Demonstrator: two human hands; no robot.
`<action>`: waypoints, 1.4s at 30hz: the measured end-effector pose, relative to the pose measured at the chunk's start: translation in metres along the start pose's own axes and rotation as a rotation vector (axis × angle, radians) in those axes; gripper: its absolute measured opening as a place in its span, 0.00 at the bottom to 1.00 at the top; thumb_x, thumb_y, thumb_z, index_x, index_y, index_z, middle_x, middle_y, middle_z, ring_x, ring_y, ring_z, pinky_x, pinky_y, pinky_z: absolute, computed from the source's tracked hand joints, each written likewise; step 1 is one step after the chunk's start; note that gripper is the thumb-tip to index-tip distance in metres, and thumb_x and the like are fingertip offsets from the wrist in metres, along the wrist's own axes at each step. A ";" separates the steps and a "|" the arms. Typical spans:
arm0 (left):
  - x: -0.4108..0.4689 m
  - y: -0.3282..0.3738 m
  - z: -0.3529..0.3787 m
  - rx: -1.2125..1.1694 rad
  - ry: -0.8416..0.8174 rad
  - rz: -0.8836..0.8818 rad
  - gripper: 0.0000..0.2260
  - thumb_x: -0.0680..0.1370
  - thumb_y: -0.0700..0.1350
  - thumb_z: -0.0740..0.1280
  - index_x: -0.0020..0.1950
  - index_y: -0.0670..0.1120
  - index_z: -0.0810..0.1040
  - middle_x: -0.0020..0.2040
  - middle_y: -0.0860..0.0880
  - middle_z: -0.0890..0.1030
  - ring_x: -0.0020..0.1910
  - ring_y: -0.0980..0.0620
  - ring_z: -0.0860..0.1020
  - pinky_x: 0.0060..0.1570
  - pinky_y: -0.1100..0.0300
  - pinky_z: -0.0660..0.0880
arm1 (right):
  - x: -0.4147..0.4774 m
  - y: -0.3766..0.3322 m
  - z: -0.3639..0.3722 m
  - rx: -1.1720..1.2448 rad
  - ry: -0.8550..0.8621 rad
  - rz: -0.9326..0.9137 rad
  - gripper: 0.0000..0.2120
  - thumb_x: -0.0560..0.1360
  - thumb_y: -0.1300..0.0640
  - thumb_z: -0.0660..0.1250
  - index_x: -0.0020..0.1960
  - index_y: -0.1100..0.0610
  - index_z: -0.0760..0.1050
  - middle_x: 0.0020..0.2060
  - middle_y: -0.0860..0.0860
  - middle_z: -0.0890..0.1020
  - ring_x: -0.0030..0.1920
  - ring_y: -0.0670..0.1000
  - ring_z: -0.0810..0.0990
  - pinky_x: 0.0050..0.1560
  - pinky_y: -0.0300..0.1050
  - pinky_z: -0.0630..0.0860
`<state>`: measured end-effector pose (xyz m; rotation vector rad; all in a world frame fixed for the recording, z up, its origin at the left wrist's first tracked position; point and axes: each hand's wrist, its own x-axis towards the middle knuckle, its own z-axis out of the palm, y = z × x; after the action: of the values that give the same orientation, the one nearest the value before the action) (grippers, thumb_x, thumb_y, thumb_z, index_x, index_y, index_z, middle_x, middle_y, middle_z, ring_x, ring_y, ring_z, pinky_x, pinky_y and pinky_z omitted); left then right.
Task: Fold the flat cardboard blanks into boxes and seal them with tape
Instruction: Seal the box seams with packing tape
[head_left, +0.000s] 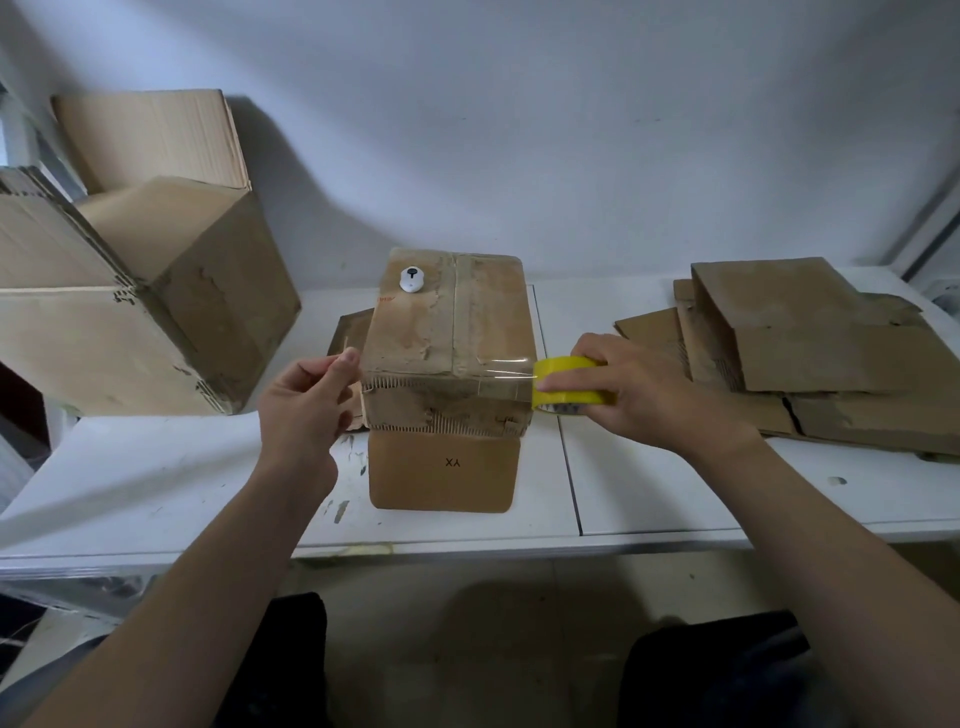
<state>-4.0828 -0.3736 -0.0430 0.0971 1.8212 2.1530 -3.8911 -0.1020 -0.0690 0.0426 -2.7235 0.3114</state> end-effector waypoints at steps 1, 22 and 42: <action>0.001 0.000 -0.002 0.000 0.016 -0.003 0.10 0.77 0.46 0.74 0.38 0.50 0.76 0.35 0.53 0.82 0.35 0.55 0.75 0.38 0.59 0.72 | -0.001 0.004 0.000 0.001 0.008 -0.004 0.24 0.71 0.62 0.78 0.63 0.44 0.81 0.48 0.51 0.78 0.45 0.49 0.70 0.40 0.36 0.64; 0.022 -0.023 -0.007 0.063 0.117 -0.048 0.07 0.77 0.49 0.74 0.44 0.48 0.80 0.40 0.52 0.83 0.36 0.56 0.74 0.40 0.57 0.73 | 0.001 0.022 0.022 -0.101 0.049 0.009 0.26 0.67 0.66 0.79 0.59 0.44 0.84 0.42 0.52 0.78 0.39 0.52 0.73 0.39 0.29 0.52; 0.054 -0.048 -0.006 0.149 0.072 -0.201 0.08 0.78 0.51 0.72 0.46 0.48 0.81 0.49 0.49 0.84 0.49 0.50 0.79 0.50 0.53 0.78 | 0.008 0.035 0.054 -0.018 0.047 0.044 0.26 0.71 0.67 0.76 0.63 0.45 0.82 0.44 0.52 0.75 0.43 0.50 0.66 0.43 0.47 0.66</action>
<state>-4.1262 -0.3577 -0.0988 -0.1263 1.9403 1.9058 -3.9216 -0.0798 -0.1216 -0.0289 -2.6835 0.2962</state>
